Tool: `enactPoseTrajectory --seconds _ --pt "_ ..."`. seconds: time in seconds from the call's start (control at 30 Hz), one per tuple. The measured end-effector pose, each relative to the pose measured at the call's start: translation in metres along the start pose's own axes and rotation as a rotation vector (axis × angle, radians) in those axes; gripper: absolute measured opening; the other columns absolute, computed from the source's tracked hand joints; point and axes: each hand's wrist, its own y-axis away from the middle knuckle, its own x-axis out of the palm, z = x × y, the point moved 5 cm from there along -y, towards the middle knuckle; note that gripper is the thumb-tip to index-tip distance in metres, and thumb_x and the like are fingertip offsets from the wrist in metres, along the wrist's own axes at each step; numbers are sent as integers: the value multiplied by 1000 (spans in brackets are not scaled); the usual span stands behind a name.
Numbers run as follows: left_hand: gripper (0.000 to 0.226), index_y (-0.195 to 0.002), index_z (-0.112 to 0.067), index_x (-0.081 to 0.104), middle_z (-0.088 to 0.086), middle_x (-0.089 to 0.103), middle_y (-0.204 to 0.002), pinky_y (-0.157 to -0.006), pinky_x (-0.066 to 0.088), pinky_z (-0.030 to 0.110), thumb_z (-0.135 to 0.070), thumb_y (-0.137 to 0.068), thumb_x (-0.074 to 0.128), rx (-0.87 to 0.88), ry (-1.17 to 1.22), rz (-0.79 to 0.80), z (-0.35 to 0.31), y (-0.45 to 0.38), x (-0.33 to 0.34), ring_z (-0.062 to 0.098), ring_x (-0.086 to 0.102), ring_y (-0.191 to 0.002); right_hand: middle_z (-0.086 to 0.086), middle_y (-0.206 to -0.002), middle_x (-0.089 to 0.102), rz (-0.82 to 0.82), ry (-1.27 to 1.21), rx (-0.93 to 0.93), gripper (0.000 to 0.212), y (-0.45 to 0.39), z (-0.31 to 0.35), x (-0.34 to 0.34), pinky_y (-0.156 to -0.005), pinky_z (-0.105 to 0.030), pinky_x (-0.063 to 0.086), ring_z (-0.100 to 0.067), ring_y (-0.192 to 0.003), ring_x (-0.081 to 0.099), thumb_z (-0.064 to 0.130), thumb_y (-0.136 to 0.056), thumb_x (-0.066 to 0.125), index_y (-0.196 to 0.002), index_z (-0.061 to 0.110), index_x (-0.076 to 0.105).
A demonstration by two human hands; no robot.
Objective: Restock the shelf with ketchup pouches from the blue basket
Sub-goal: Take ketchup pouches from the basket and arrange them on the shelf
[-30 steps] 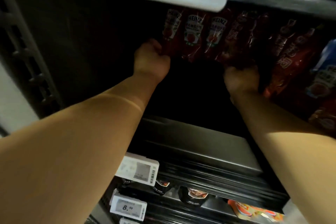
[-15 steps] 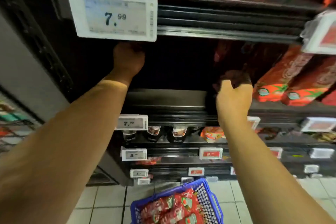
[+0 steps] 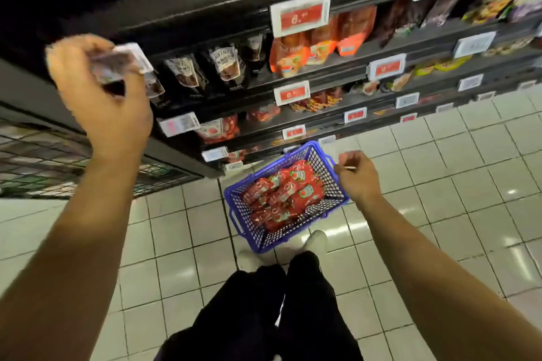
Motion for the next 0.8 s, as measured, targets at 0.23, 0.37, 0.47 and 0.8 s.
enactPoseTrajectory --seconds 0.23,0.37,0.47,0.8 --pt "24 -107 -25 60 0 55 -107 -84 39 22 -20 -83 58 -282 -199 697 26 165 78 15 54 -99 -1 -82 71 119 -74 327 8 -13 -123 17 -73 -52 63 -26 -78 71 23 -82 72 -86 20 66" --pt "38 -125 -19 61 10 62 -128 -86 46 30 -23 -89 68 -692 -441 1179 70 274 127 30 61 -113 -5 -94 69 199 -210 487 19 -12 -160 35 -73 -50 63 -25 -79 64 37 -71 73 -82 27 61" --pt "41 -127 -20 58 8 62 -133 -82 41 28 -28 -88 68 -857 -523 1399 86 343 141 27 60 -114 -7 -98 66 250 -263 576 15 -14 -186 52 -75 -46 62 -24 -81 61 30 -81 74 -84 26 60" --pt "70 -148 -22 37 10 46 -148 -92 42 34 -35 -88 69 -1038 -523 1576 158 487 217 31 52 -126 -5 -99 69 215 -232 692 7 -54 -282 122 -72 -38 63 -21 -88 67 23 -89 68 -93 20 64"
